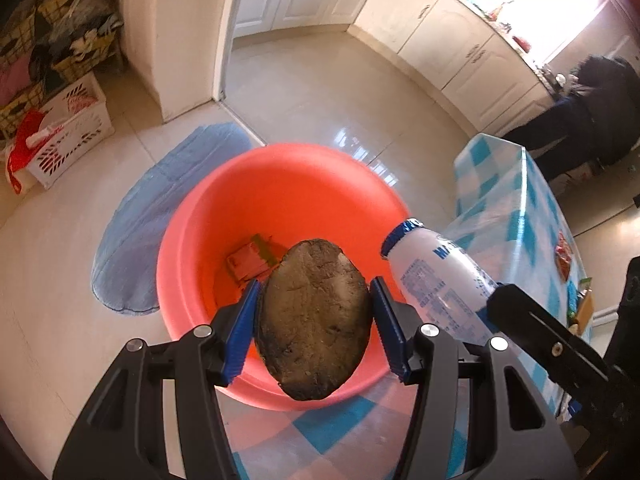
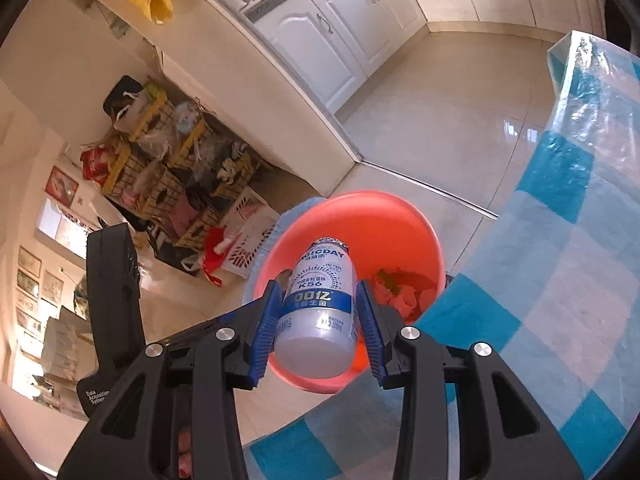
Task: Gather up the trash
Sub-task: 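Open both tools over the orange bucket to drop the items, then return both tools to the table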
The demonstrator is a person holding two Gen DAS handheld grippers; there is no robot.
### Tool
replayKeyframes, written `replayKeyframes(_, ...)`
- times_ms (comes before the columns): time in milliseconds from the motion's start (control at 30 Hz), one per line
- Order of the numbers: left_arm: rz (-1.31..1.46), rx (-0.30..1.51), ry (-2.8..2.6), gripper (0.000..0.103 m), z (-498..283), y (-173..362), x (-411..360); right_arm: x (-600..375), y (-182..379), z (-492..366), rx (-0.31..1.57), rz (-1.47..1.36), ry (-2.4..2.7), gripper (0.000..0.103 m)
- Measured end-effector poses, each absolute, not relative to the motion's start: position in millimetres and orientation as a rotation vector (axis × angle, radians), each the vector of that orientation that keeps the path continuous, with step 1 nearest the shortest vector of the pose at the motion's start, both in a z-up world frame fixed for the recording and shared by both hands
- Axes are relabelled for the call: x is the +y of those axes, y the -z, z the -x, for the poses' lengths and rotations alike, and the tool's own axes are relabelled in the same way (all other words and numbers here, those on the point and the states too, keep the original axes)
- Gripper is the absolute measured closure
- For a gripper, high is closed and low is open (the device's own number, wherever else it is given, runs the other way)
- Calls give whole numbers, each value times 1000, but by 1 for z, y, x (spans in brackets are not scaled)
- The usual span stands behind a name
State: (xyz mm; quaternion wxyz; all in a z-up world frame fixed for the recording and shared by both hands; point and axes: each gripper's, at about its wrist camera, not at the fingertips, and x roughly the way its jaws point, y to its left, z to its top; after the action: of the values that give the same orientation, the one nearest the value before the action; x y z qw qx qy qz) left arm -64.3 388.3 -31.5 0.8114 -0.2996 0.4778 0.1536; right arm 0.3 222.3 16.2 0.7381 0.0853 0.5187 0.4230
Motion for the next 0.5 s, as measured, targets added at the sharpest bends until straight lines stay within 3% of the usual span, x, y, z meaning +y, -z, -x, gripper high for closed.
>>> replayKeyframes(167,658,1026,-340,47,67,40,395,224,-10,0,1146,-175,-919,61)
replayKeyframes(333,649,999,-356,34,69,32,396,216,-11,-2,1148,-211,-913,57)
replayKeyframes(367,648,991,-361,31,70,31,397,214,-13,-1,1147,-217,-912,55)
replayKeyframes(433,645,978,-367,24,72,27,396,206,-18,1,1134,-224,-903,42)
replayKeyframes(500,636,963,-362,23,74,21,394,197,-25,5,1117,-226,-896,38)
